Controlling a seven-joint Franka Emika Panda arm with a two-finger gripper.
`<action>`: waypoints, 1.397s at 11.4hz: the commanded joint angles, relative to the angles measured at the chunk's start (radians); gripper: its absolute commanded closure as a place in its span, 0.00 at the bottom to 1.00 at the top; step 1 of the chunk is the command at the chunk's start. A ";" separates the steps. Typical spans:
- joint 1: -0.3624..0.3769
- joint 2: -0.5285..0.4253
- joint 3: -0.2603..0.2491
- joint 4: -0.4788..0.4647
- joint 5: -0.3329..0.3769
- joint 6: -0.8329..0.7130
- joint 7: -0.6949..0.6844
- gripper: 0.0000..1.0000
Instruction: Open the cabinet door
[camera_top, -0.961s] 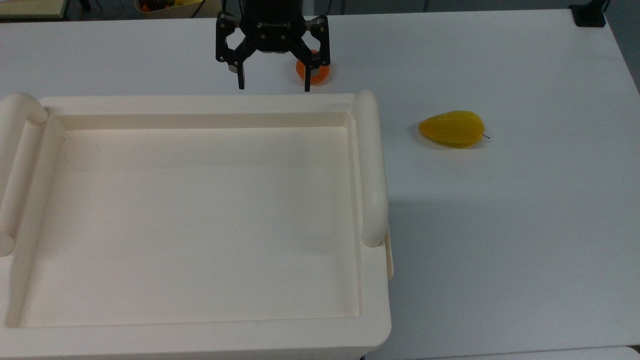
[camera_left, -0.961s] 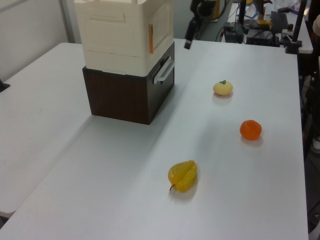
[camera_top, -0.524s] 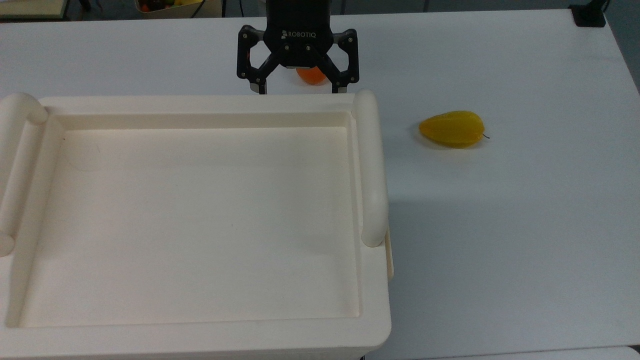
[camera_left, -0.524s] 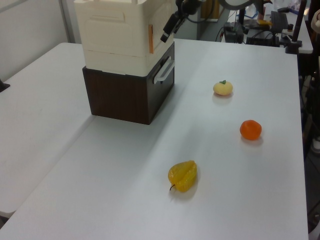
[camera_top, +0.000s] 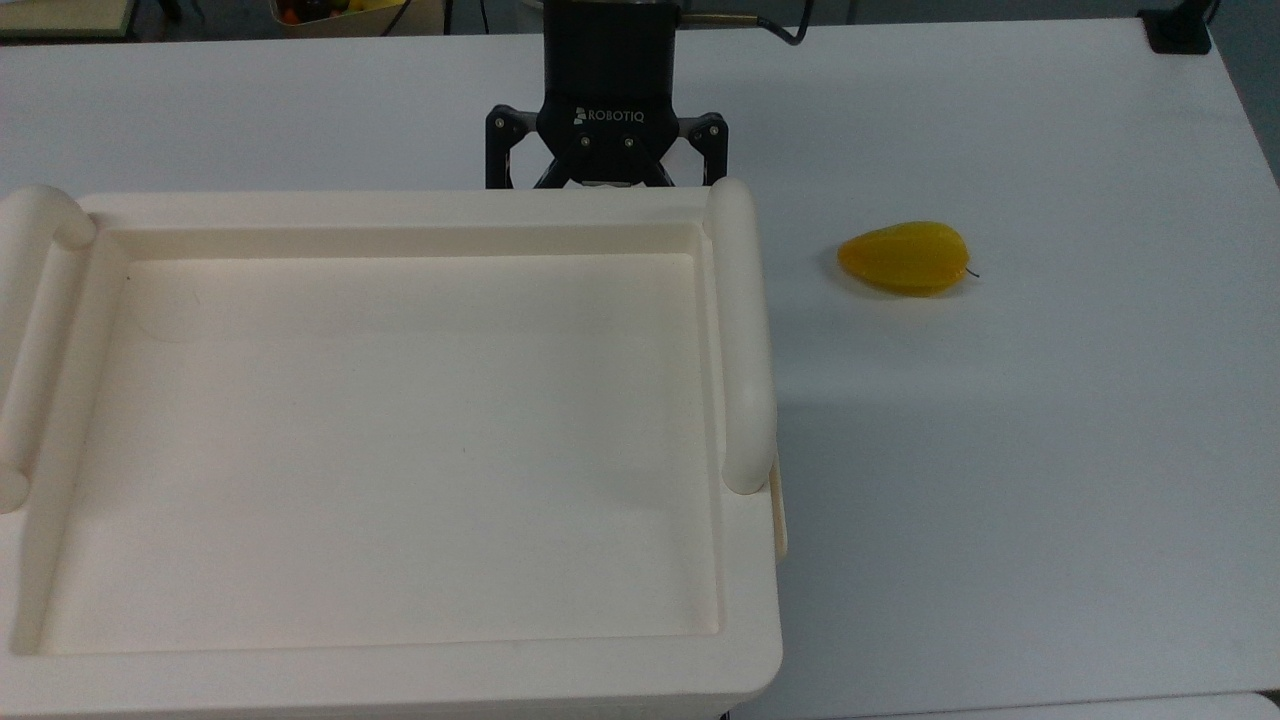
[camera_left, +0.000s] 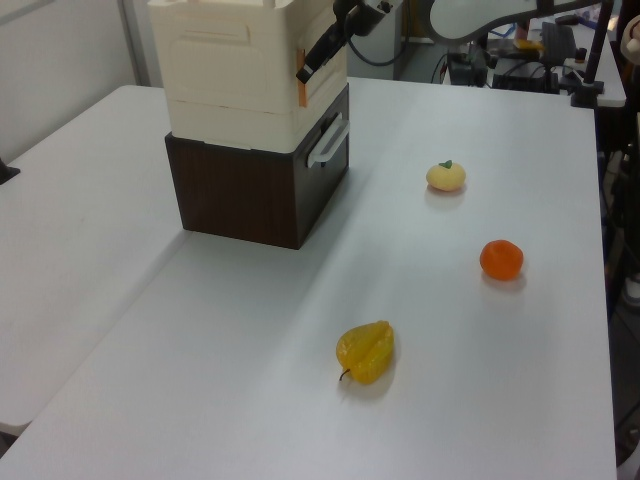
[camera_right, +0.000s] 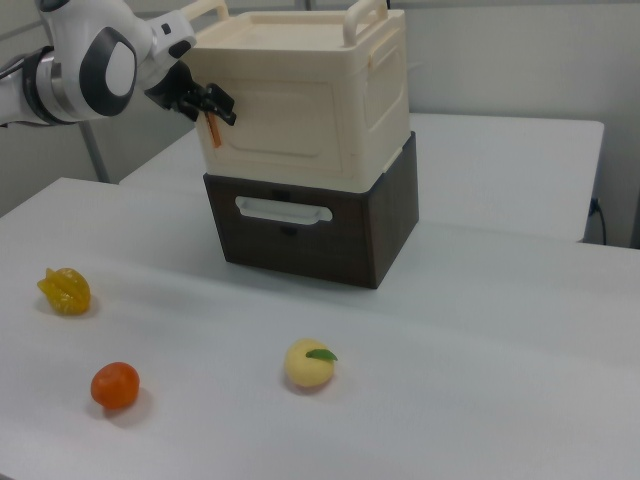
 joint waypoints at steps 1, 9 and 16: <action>0.011 0.004 -0.007 0.010 -0.061 0.016 0.028 0.33; 0.012 -0.010 -0.006 0.001 -0.059 -0.031 0.028 0.62; 0.012 -0.025 -0.003 0.003 -0.043 -0.099 0.029 0.91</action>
